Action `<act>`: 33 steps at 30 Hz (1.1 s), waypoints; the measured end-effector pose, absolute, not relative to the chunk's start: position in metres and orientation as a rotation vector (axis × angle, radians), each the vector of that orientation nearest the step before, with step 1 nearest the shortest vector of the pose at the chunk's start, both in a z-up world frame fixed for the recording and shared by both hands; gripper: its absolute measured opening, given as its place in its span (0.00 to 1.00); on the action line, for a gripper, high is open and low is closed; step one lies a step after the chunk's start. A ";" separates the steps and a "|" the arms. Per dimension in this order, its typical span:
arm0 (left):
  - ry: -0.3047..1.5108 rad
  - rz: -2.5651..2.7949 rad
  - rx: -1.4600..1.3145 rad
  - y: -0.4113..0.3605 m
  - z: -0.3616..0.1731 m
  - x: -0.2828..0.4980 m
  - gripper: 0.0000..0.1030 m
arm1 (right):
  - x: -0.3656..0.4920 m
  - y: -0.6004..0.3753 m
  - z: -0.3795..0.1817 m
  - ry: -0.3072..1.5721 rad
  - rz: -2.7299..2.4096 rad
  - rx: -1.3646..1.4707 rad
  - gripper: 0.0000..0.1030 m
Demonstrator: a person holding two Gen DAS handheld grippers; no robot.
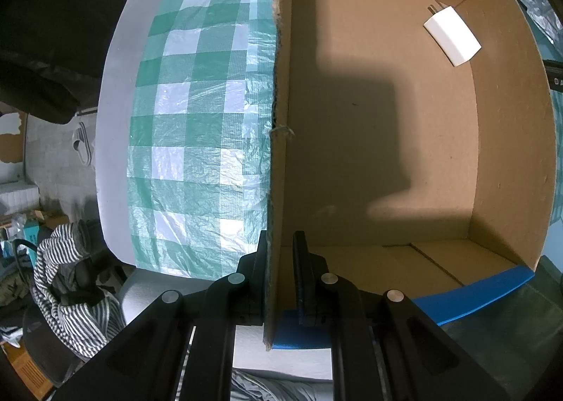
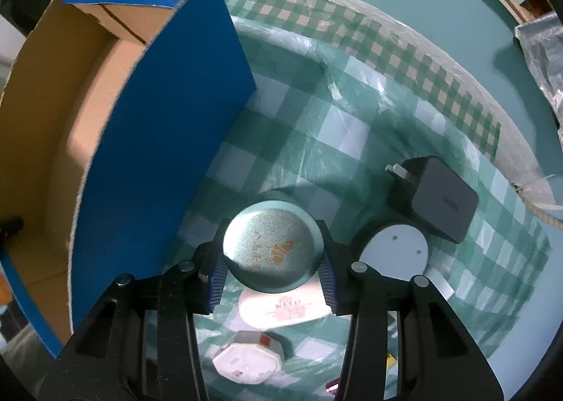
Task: Organize rigid objects
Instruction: 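Carry the mint jar into the box with the right tool and release it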
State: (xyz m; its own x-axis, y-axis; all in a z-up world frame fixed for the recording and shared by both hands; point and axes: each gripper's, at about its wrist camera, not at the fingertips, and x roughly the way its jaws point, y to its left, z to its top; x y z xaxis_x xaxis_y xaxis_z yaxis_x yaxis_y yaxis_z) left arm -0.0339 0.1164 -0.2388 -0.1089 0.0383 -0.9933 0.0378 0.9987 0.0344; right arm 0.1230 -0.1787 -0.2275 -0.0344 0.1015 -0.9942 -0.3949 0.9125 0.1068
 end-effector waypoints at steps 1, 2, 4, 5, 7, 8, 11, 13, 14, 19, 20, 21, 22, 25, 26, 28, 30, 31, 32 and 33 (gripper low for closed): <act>1.680 0.000 0.059 0.116 -0.239 -0.033 0.11 | 0.123 -0.179 -0.224 1.560 0.404 -0.236 0.43; 1.680 0.000 0.059 0.116 -0.239 -0.034 0.11 | 0.123 -0.179 -0.222 1.554 0.405 -0.236 0.43; 1.679 0.001 0.059 0.116 -0.239 -0.033 0.11 | 0.123 -0.179 -0.214 1.549 0.409 -0.237 0.43; 1.680 0.001 0.059 0.116 -0.239 -0.033 0.11 | 0.123 -0.178 -0.210 1.546 0.409 -0.241 0.43; 1.680 0.001 0.059 0.116 -0.239 -0.033 0.11 | 0.125 -0.178 -0.203 1.539 0.410 -0.244 0.43; 1.680 0.000 0.060 0.115 -0.240 -0.033 0.11 | 0.126 -0.179 -0.198 1.535 0.412 -0.243 0.43; 1.681 -0.002 0.063 0.115 -0.240 -0.033 0.11 | 0.126 -0.177 -0.185 1.522 0.418 -0.252 0.43; 1.681 -0.004 0.064 0.115 -0.240 -0.032 0.11 | 0.127 -0.176 -0.177 1.515 0.421 -0.261 0.43; 1.680 -0.005 0.066 0.115 -0.240 -0.032 0.11 | 0.127 -0.175 -0.172 1.508 0.423 -0.264 0.43; 1.681 -0.008 0.069 0.114 -0.240 -0.030 0.11 | 0.130 -0.173 -0.154 1.490 0.433 -0.272 0.43; 1.681 -0.008 0.069 0.114 -0.240 -0.030 0.11 | 0.130 -0.172 -0.150 1.484 0.435 -0.273 0.43; 1.681 -0.008 0.068 0.114 -0.240 -0.029 0.11 | 0.131 -0.171 -0.146 1.479 0.439 -0.274 0.43; 1.681 -0.008 0.068 0.114 -0.240 -0.029 0.11 | 0.132 -0.171 -0.143 1.474 0.444 -0.275 0.43; 1.681 -0.009 0.070 0.115 -0.240 -0.029 0.11 | 0.135 -0.168 -0.131 1.457 0.458 -0.275 0.43; 1.681 -0.008 0.069 0.115 -0.240 -0.029 0.11 | 0.136 -0.166 -0.128 1.452 0.460 -0.275 0.43; 1.681 -0.009 0.070 0.115 -0.240 -0.029 0.11 | 0.138 -0.163 -0.122 1.442 0.467 -0.278 0.43; 1.682 -0.009 0.073 0.115 -0.240 -0.028 0.11 | 0.140 -0.159 -0.117 1.433 0.473 -0.281 0.43; 1.683 -0.009 0.074 0.115 -0.240 -0.028 0.11 | 0.141 -0.157 -0.115 1.429 0.479 -0.283 0.43; 1.684 -0.009 0.074 0.115 -0.241 -0.028 0.11 | 0.143 -0.155 -0.113 1.423 0.486 -0.284 0.43; 1.684 -0.009 0.074 0.116 -0.241 -0.028 0.11 | 0.144 -0.152 -0.111 1.419 0.491 -0.287 0.43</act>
State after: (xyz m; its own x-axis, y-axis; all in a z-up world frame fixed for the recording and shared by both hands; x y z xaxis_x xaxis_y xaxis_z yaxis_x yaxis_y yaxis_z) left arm -0.0280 0.1157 -0.2409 -0.1127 0.0438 -0.9927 0.0545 0.9978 0.0378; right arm 0.1435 -0.1522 -0.1107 0.0763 0.1541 -0.9851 -0.4876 0.8676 0.0979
